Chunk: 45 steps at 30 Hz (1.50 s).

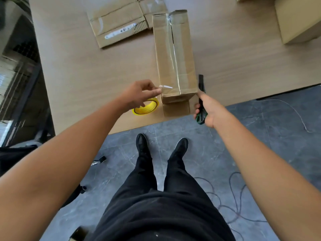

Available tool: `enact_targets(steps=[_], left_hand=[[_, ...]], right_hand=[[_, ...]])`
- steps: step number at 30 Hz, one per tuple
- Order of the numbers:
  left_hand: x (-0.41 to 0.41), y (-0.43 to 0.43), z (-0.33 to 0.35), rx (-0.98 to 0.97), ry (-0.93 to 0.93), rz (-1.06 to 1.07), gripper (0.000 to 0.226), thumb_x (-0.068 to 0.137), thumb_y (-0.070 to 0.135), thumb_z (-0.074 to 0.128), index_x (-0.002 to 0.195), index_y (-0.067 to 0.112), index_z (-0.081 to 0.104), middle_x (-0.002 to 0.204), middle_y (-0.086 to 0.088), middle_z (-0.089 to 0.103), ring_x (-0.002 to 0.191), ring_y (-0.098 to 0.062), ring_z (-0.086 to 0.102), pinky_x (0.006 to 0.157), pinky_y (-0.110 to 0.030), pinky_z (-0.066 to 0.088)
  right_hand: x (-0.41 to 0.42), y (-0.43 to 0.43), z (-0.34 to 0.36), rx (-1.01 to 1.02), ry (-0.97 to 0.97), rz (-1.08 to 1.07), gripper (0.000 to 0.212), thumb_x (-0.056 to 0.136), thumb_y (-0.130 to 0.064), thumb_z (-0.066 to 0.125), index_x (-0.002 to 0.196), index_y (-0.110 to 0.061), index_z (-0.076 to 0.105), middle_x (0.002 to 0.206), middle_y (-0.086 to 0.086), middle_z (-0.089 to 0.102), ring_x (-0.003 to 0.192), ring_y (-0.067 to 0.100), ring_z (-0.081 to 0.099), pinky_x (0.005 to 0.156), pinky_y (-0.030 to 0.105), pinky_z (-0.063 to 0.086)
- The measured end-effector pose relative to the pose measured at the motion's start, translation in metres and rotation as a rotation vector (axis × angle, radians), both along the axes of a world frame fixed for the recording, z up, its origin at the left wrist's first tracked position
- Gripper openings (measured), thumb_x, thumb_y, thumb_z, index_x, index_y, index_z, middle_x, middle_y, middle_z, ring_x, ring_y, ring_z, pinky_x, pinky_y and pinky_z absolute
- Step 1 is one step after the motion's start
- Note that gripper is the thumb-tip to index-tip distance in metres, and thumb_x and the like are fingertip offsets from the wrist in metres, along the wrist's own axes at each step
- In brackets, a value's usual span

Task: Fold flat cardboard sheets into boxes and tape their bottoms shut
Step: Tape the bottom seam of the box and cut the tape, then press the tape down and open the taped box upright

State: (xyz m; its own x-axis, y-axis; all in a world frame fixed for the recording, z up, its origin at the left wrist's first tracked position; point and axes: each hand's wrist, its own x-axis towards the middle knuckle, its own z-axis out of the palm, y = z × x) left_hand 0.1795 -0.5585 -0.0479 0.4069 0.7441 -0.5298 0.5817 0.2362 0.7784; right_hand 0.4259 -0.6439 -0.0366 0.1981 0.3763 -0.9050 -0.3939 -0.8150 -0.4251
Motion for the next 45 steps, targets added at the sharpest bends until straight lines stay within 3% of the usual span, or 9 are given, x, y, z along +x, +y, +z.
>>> enact_targets(steps=[8, 11, 18, 25, 28, 32, 36, 41, 45], left_hand=[[0.013, 0.007, 0.011, 0.083, 0.076, -0.06, 0.042, 0.081, 0.052, 0.078, 0.084, 0.012, 0.065, 0.087, -0.002, 0.07, 0.061, -0.007, 0.055, 0.055, -0.024, 0.045], [0.009, 0.006, 0.016, 0.163, 0.119, -0.085, 0.043, 0.08, 0.056, 0.077, 0.087, 0.014, 0.069, 0.094, 0.002, 0.072, 0.085, -0.01, 0.066, 0.076, -0.03, 0.05], [-0.027, -0.002, 0.019, 0.169, 0.042, -0.141, 0.045, 0.094, 0.042, 0.065, 0.134, 0.022, 0.062, 0.124, 0.005, 0.066, 0.113, -0.014, 0.061, 0.098, -0.035, 0.048], [-0.039, 0.01, 0.016, 0.221, 0.291, -0.288, 0.042, 0.089, 0.059, 0.063, 0.121, 0.031, 0.065, 0.116, 0.001, 0.067, 0.101, -0.02, 0.062, 0.082, -0.032, 0.048], [-0.034, 0.014, 0.022, 0.309, 0.295, -0.355, 0.023, 0.093, 0.051, 0.061, 0.098, 0.03, 0.068, 0.111, 0.001, 0.064, 0.089, -0.018, 0.058, 0.074, -0.03, 0.045], [-0.036, 0.005, 0.033, 0.442, 0.325, -0.349, 0.019, 0.097, 0.043, 0.059, 0.094, 0.025, 0.063, 0.107, 0.001, 0.052, 0.087, -0.022, 0.06, 0.072, -0.035, 0.05], [-0.054, -0.006, 0.05, 0.685, 0.255, -0.303, 0.02, 0.1, 0.039, 0.055, 0.097, 0.02, 0.061, 0.108, 0.004, 0.052, 0.079, -0.022, 0.058, 0.061, -0.034, 0.045], [-0.134, -0.01, 0.009, 0.881, 0.528, -0.29, 0.017, 0.096, 0.03, 0.064, 0.091, 0.014, 0.066, 0.11, -0.003, 0.057, 0.058, -0.033, 0.06, 0.047, -0.037, 0.046], [-0.203, -0.02, -0.03, 0.867, 0.664, -0.201, 0.017, 0.078, 0.013, 0.082, 0.074, 0.006, 0.066, 0.103, -0.014, 0.063, 0.048, -0.033, 0.056, 0.042, -0.034, 0.038]], right_hand=[[-0.052, -0.014, 0.061, 0.645, -0.911, 0.721, 0.025, 0.102, -0.028, 0.046, 0.105, -0.004, 0.053, 0.092, 0.013, 0.058, 0.086, 0.031, 0.052, 0.073, 0.039, 0.037], [-0.076, -0.012, 0.057, 0.65, -1.104, 1.003, 0.026, 0.101, -0.02, 0.051, 0.105, 0.006, 0.054, 0.107, 0.024, 0.055, 0.101, 0.039, 0.049, 0.086, 0.04, 0.034], [-0.105, -0.013, 0.07, 0.365, -1.06, 1.159, 0.043, 0.103, -0.019, 0.041, 0.133, 0.012, 0.042, 0.145, 0.023, 0.035, 0.132, 0.036, 0.043, 0.111, 0.042, 0.035], [-0.114, 0.003, 0.087, 0.147, -0.98, 1.263, 0.039, 0.103, -0.03, 0.036, 0.121, 0.002, 0.051, 0.153, 0.009, 0.022, 0.088, 0.034, 0.058, 0.082, 0.043, 0.051], [-0.113, 0.006, 0.087, 0.128, -0.977, 1.353, 0.037, 0.102, -0.028, 0.038, 0.121, 0.001, 0.05, 0.151, 0.013, 0.02, 0.095, 0.03, 0.056, 0.081, 0.04, 0.05], [-0.126, 0.006, 0.066, -0.052, -1.095, 1.47, 0.04, 0.097, -0.014, 0.047, 0.135, -0.002, 0.05, 0.158, 0.032, 0.003, 0.147, 0.048, 0.015, 0.104, 0.047, 0.042], [-0.143, 0.001, 0.055, -0.177, -1.111, 1.489, 0.038, 0.097, -0.011, 0.047, 0.134, -0.005, 0.052, 0.148, 0.039, -0.037, 0.139, 0.058, -0.031, 0.111, 0.052, 0.039], [-0.129, -0.023, 0.068, 0.31, -1.14, 1.282, 0.027, 0.102, -0.028, 0.044, 0.096, -0.005, 0.056, 0.165, 0.015, -0.021, 0.152, 0.034, -0.021, 0.118, 0.046, 0.029], [-0.156, -0.04, 0.055, 0.666, -1.388, 1.143, 0.025, 0.098, -0.023, 0.05, 0.097, -0.001, 0.061, 0.147, 0.025, 0.041, 0.142, 0.04, 0.032, 0.111, 0.053, 0.036]])
